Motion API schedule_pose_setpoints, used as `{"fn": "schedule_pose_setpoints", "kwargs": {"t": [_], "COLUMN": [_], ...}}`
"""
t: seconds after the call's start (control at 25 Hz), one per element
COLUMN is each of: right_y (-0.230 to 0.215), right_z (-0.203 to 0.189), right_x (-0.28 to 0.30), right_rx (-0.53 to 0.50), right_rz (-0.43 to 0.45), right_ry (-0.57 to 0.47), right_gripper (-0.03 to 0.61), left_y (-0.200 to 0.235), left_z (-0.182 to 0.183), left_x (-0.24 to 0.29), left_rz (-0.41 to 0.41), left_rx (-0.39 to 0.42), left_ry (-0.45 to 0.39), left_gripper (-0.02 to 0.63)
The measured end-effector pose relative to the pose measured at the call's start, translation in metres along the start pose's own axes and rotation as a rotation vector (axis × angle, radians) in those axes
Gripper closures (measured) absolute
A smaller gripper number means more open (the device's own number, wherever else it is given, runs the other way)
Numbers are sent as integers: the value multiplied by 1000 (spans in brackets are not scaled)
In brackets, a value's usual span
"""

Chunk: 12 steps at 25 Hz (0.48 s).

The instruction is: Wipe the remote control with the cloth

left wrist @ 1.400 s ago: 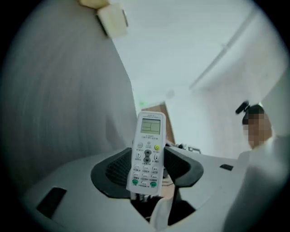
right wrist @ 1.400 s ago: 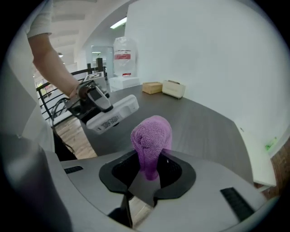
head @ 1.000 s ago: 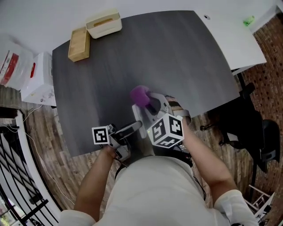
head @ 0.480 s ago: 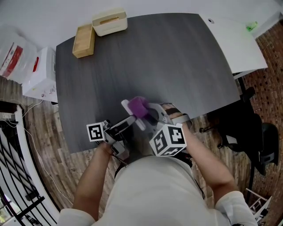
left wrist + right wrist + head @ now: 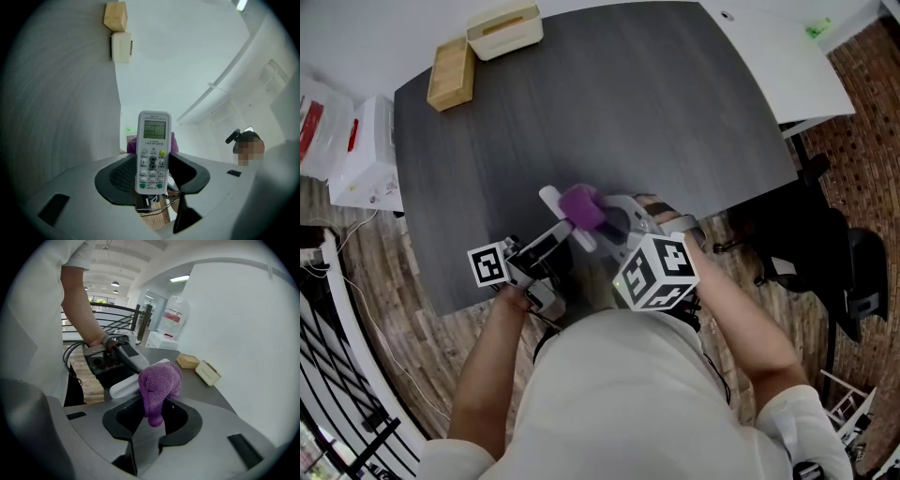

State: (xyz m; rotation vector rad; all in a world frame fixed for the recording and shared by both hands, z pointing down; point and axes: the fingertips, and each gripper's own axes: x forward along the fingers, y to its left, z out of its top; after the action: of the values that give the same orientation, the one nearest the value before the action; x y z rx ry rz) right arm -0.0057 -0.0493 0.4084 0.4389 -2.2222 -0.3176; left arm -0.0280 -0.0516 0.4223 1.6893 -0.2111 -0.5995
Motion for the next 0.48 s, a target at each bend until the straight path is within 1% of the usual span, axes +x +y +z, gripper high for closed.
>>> {"fn": "schedule_pose_setpoints", "kwargs": {"t": [0.16,0.48], "right_y": [-2,3], "right_z": [0,-3], "right_x": [-2,-7], "right_rx": [25,51], "right_rz": [-4,-30], "right_ry": [-8,-7], "right_gripper": [471,471], "left_y": [-4,-5], "left_z": [3,6], "left_x": [4,4], "left_rz": [-24,-32], "left_rx": [1,8], "left_ry": [-28,-80], "left_gripper": [399,399]}}
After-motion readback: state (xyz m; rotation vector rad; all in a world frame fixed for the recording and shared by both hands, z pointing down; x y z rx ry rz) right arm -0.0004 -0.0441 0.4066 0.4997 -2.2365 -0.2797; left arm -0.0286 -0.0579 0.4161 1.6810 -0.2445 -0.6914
